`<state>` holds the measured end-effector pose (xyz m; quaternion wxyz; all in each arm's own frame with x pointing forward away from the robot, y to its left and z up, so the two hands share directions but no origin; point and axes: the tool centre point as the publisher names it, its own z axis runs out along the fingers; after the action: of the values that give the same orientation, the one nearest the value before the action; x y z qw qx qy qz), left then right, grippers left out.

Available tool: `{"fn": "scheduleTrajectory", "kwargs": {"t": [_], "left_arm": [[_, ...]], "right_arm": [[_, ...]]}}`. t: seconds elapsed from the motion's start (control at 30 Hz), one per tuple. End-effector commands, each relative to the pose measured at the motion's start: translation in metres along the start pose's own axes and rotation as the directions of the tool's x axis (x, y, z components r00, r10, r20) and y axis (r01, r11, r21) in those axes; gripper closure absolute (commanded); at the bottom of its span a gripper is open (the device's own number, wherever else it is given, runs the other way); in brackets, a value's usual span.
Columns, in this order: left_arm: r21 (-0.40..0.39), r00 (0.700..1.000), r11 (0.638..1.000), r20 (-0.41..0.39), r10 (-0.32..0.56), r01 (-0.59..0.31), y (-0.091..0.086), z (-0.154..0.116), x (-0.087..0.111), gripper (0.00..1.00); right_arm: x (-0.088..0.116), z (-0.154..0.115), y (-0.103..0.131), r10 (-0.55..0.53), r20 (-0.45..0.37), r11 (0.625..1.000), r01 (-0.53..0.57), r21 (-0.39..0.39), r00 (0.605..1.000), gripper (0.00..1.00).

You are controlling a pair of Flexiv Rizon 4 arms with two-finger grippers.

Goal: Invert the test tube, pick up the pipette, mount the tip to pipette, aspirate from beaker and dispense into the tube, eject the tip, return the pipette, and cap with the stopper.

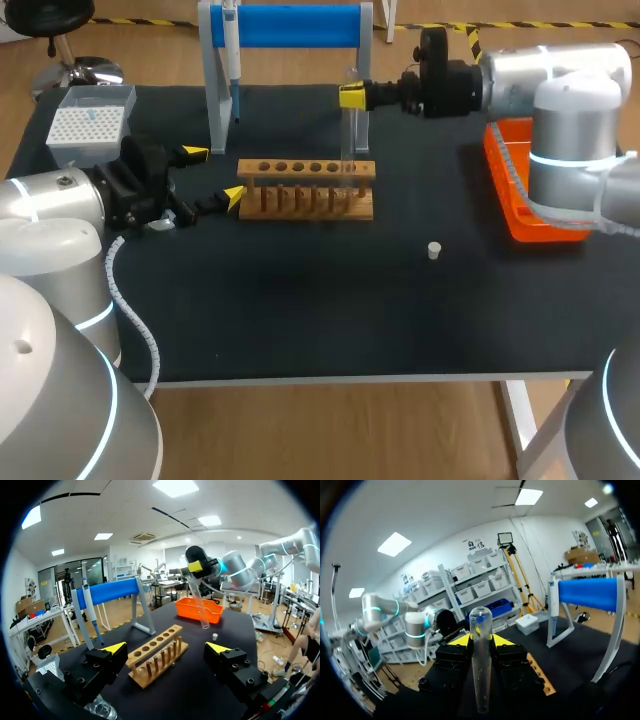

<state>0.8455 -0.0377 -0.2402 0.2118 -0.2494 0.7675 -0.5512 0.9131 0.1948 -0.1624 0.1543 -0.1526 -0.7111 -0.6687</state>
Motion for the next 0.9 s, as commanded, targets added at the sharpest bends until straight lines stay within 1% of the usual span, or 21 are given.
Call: {"fn": "scheduleTrajectory", "kwargs": {"t": [0.03,0.1,0.17,0.2,0.23,0.27,0.33,0.4,0.43,0.67,0.7,0.73,0.77,0.8,0.83,0.87,0.9], "left_arm": [[0.003,1.0,1.0,0.004,0.001,-0.001,0.001,0.0,0.001,0.0],[0.003,1.0,1.0,0.004,0.001,-0.001,0.001,0.0,0.001,0.0],[0.003,1.0,1.0,0.004,0.001,-0.001,0.001,0.0,0.001,0.0],[0.003,1.0,1.0,0.004,0.001,-0.001,0.001,0.0,0.001,0.0],[0.003,1.0,1.0,0.004,0.001,-0.001,0.001,0.0,0.001,0.0],[0.003,1.0,1.0,0.004,0.001,-0.001,0.001,0.0,0.001,0.0],[0.003,1.0,1.0,0.004,0.001,-0.001,0.001,0.0,0.001,0.0],[0.003,1.0,1.0,0.004,0.001,-0.001,0.001,0.0,0.001,0.0],[0.003,1.0,1.0,0.004,0.001,-0.001,0.001,0.0,0.001,0.0],[0.003,1.0,1.0,0.004,0.001,-0.001,0.001,0.0,0.001,0.0],[0.003,1.0,1.0,0.004,0.001,-0.001,0.001,0.0,0.001,0.0],[0.003,1.0,1.0,0.004,0.001,-0.001,0.001,0.0,0.001,0.0],[0.003,1.0,1.0,0.004,0.001,-0.001,0.001,0.0,0.001,0.0],[0.003,1.0,1.0,0.004,0.001,-0.001,0.001,0.0,0.001,0.0],[0.003,1.0,1.0,0.004,0.001,-0.001,0.001,0.0,0.001,0.0],[0.003,1.0,1.0,0.004,0.001,-0.001,0.001,0.0,0.001,0.0],[0.003,1.0,1.0,0.004,0.001,-0.001,0.001,0.0,0.001,0.0]], "right_arm": [[-0.005,-0.004,0.009,0.637,-0.11,0.77,-0.623,0.137,0.763,1.0],[-0.005,-0.004,0.01,0.709,-0.121,0.705,-0.693,0.151,0.695,1.0],[-0.005,-0.004,0.01,0.755,-0.116,0.655,-0.738,0.164,0.645,1.0],[-0.005,-0.003,0.01,0.785,-0.12,0.62,-0.765,0.174,0.608,1.0],[-0.004,-0.003,0.009,0.804,-0.115,0.595,-0.782,0.186,0.584,1.0],[-0.003,-0.003,0.008,0.811,-0.115,0.585,-0.789,0.186,0.574,1.0],[-0.003,-0.002,0.006,0.835,-0.13,0.55,-0.815,0.182,0.534,1.0],[-0.004,-0.002,0.002,0.847,-0.123,0.532,-0.831,0.164,0.518,1.0],[-0.004,-0.002,0.001,0.859,-0.127,0.511,-0.845,0.155,0.496,1.0],[-0.008,-0.004,-0.006,0.883,-0.132,0.465,-0.875,0.135,0.45,1.0],[-0.009,-0.004,-0.007,0.897,-0.139,0.437,-0.889,0.134,0.42,1.0],[-0.009,-0.004,-0.007,0.899,-0.139,0.432,-0.891,0.137,0.415,1.0],[-0.009,-0.005,-0.008,0.897,-0.13,0.438,-0.888,0.139,0.422,1.0],[-0.009,-0.005,-0.008,0.905,-0.123,0.423,-0.895,0.142,0.408,1.0],[-0.01,-0.006,-0.009,0.909,-0.122,0.414,-0.899,0.144,0.399,1.0],[-0.01,-0.006,-0.009,0.908,-0.121,0.416,-0.898,0.143,0.401,1.0],[-0.011,-0.006,-0.009,0.915,-0.116,0.401,-0.904,0.149,0.387,1.0]]}}
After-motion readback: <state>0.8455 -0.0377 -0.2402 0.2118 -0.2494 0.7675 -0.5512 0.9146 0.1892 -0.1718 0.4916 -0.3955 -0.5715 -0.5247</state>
